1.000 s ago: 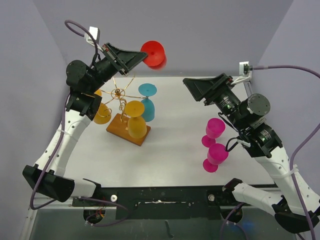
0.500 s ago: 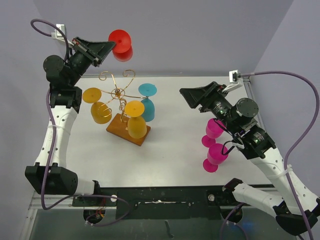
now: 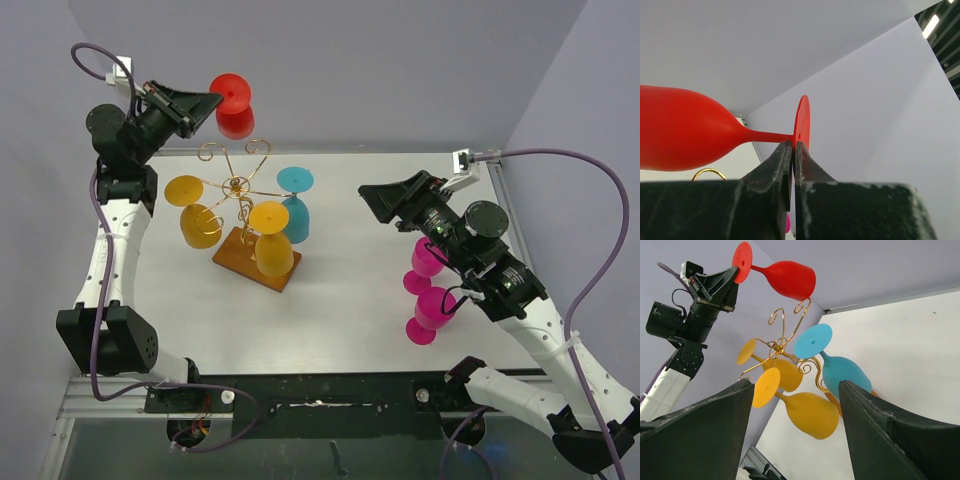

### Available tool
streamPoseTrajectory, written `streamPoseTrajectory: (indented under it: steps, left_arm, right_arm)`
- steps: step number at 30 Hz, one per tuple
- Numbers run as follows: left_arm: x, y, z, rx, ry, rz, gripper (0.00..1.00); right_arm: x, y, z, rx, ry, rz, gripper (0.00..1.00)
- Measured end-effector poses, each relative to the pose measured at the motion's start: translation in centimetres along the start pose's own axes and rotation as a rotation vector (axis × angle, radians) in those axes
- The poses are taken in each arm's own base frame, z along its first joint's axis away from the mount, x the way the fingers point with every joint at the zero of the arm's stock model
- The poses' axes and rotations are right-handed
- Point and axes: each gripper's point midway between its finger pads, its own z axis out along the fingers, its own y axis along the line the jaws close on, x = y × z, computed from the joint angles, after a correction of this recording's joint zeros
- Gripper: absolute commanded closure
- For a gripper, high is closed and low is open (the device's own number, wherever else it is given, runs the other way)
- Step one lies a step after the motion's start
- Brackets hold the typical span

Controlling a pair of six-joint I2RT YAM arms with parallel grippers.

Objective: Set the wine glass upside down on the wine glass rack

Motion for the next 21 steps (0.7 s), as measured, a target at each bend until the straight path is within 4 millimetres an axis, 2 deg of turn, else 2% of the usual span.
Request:
streamPoseTrajectory:
  steps: [10,21]
  left_arm:
    - [1.8,4.8,-0.4,-0.109,0.029,-0.091,1.0]
    - [3.4,7.2,-1.6,-0.196,0.041,-0.152,1.0]
  right_arm:
    - [0.6,-0.6,-0.2,0.014,0.008,0.018,0.31]
    - [0.6,-0.8,-0.4,0.021,0.004,0.024,0.31]
